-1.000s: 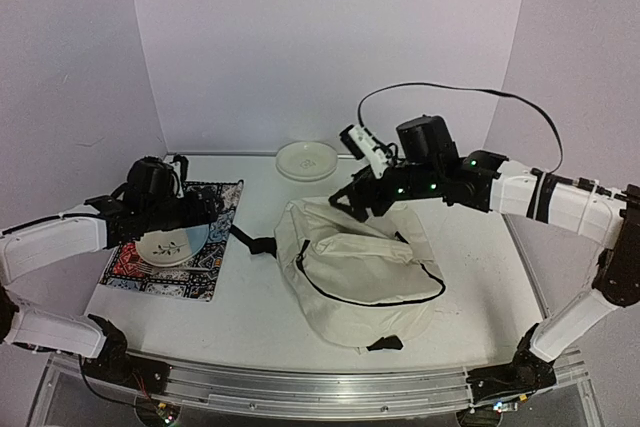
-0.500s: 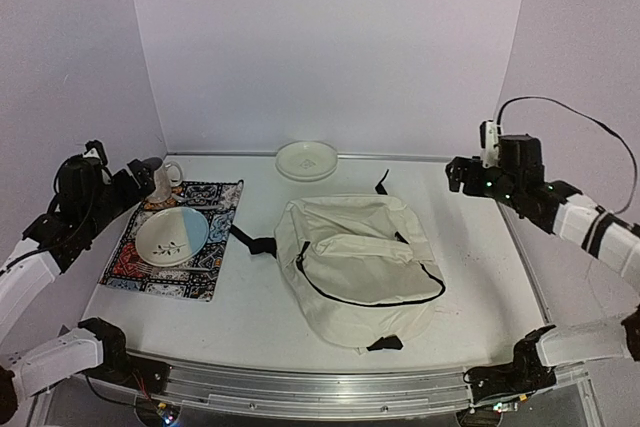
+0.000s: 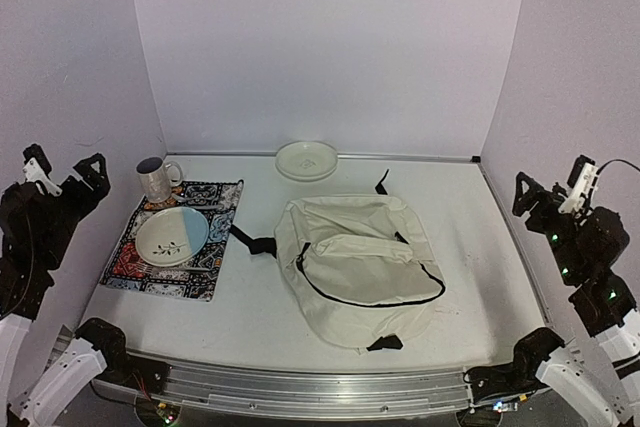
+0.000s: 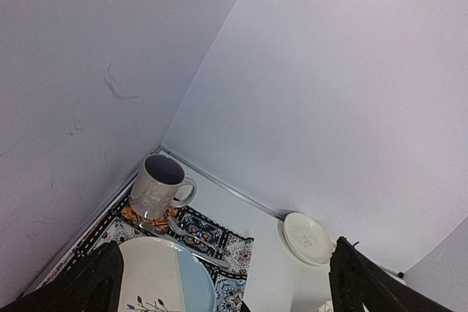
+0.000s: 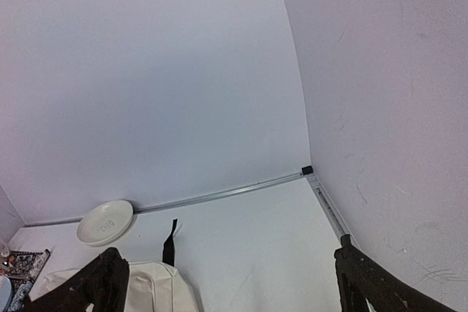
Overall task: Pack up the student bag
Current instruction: Place the student bag at the center of the board.
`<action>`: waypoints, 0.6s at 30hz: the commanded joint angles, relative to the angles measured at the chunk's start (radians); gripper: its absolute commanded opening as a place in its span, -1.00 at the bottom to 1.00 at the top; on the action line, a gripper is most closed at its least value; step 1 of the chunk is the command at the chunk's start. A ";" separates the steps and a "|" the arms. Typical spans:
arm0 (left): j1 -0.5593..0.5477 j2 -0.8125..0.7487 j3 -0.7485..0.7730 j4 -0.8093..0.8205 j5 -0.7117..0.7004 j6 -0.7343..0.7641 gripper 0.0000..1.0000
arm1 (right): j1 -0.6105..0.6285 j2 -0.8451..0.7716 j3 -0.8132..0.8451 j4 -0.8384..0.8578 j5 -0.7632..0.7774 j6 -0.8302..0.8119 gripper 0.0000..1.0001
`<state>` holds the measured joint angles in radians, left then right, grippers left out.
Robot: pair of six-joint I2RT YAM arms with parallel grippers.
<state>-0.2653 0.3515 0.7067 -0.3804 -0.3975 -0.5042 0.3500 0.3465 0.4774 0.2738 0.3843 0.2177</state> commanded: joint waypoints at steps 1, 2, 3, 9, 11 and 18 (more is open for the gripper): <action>0.000 -0.091 0.032 -0.020 0.019 0.072 0.99 | 0.004 -0.103 -0.034 0.006 0.024 -0.040 0.96; 0.000 -0.112 0.030 -0.023 0.025 0.082 0.99 | 0.004 -0.119 -0.038 -0.005 0.021 -0.040 0.96; 0.001 -0.134 0.023 -0.026 0.030 0.095 0.99 | 0.004 -0.130 -0.040 -0.014 0.017 -0.039 0.96; 0.001 -0.225 -0.018 -0.042 0.047 0.110 0.99 | 0.004 -0.167 -0.049 -0.038 0.002 -0.040 0.96; 0.001 -0.234 -0.018 -0.043 0.042 0.114 0.99 | 0.004 -0.166 -0.053 -0.039 0.003 -0.042 0.96; 0.001 -0.215 -0.011 -0.051 0.050 0.123 0.99 | 0.004 -0.148 -0.054 -0.040 -0.008 -0.050 0.96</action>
<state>-0.2653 0.1200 0.6959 -0.4272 -0.3639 -0.4115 0.3500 0.1904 0.4276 0.1945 0.3787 0.1844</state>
